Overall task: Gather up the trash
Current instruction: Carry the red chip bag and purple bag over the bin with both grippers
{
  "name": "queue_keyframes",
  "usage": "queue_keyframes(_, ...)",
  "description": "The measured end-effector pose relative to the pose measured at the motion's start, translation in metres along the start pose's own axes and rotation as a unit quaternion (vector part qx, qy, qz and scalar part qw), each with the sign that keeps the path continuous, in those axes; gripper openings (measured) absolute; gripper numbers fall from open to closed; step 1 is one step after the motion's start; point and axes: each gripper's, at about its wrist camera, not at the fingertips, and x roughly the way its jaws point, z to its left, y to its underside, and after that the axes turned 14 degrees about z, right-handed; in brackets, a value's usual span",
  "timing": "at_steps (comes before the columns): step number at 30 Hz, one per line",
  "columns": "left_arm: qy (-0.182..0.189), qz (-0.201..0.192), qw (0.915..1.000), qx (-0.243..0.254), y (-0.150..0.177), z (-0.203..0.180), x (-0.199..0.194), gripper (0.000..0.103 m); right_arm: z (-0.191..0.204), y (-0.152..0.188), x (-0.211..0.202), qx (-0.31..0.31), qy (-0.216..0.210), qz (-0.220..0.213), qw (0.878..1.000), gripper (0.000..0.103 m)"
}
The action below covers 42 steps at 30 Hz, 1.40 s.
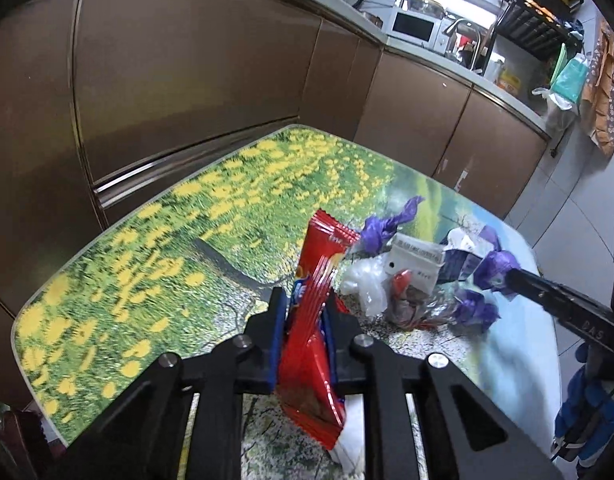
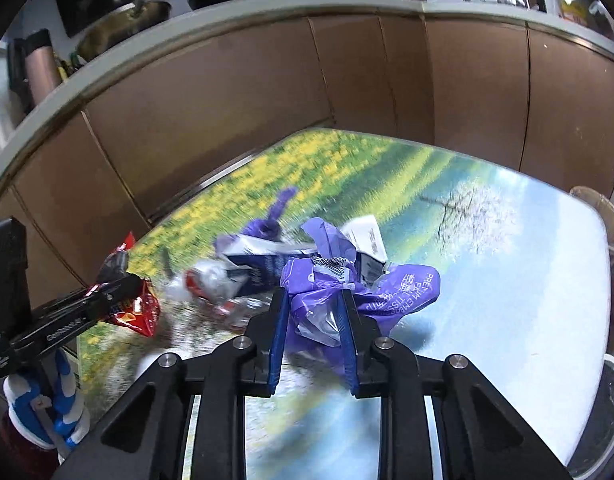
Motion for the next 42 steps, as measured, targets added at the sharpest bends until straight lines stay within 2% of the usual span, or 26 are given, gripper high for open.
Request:
queue_keyframes(10, 0.009, -0.037, 0.9990, 0.023, 0.006, -0.021, -0.057, 0.014, 0.011, 0.023, -0.084, -0.002, -0.021, -0.075, 0.997, 0.024)
queue_keyframes(15, 0.029, -0.037, 0.9973, 0.056, 0.009, -0.057, -0.070, 0.014, -0.006, 0.046, -0.130, 0.020, -0.009, -0.113, 0.993, 0.024)
queue_keyframes(19, 0.057, -0.024, 0.9928, 0.103, 0.013, -0.110, -0.065, 0.014, -0.032, 0.066, -0.160, 0.047, 0.016, -0.136, 0.989, 0.024)
queue_keyframes(24, 0.104, 0.008, 0.9787, 0.177, 0.019, -0.198, -0.043, 0.014, -0.083, 0.099, -0.184, 0.100, 0.055, -0.148, 0.982, 0.024)
queue_keyframes(30, 0.144, 0.051, 0.9517, 0.266, 0.033, -0.315, -0.003, 0.014, -0.161, 0.147, -0.191, 0.180, 0.107, -0.139, 0.968, 0.024)
queue_keyframes(33, 0.154, 0.067, 0.9379, 0.304, 0.038, -0.369, 0.016, 0.014, -0.194, 0.160, -0.190, 0.210, 0.125, -0.132, 0.961, 0.024)
queue_keyframes(36, 0.158, 0.075, 0.9279, 0.329, 0.042, -0.416, 0.036, 0.014, -0.228, 0.170, -0.184, 0.240, 0.140, -0.120, 0.953, 0.024)
queue_keyframes(39, 0.158, 0.091, 0.9205, 0.346, 0.043, -0.463, 0.064, 0.014, -0.261, 0.179, -0.172, 0.268, 0.147, -0.106, 0.946, 0.024)
queue_keyframes(42, 0.144, 0.102, 0.9165, 0.359, 0.048, -0.504, 0.097, 0.014, -0.289, 0.187, -0.157, 0.294, 0.153, -0.091, 0.939, 0.025)
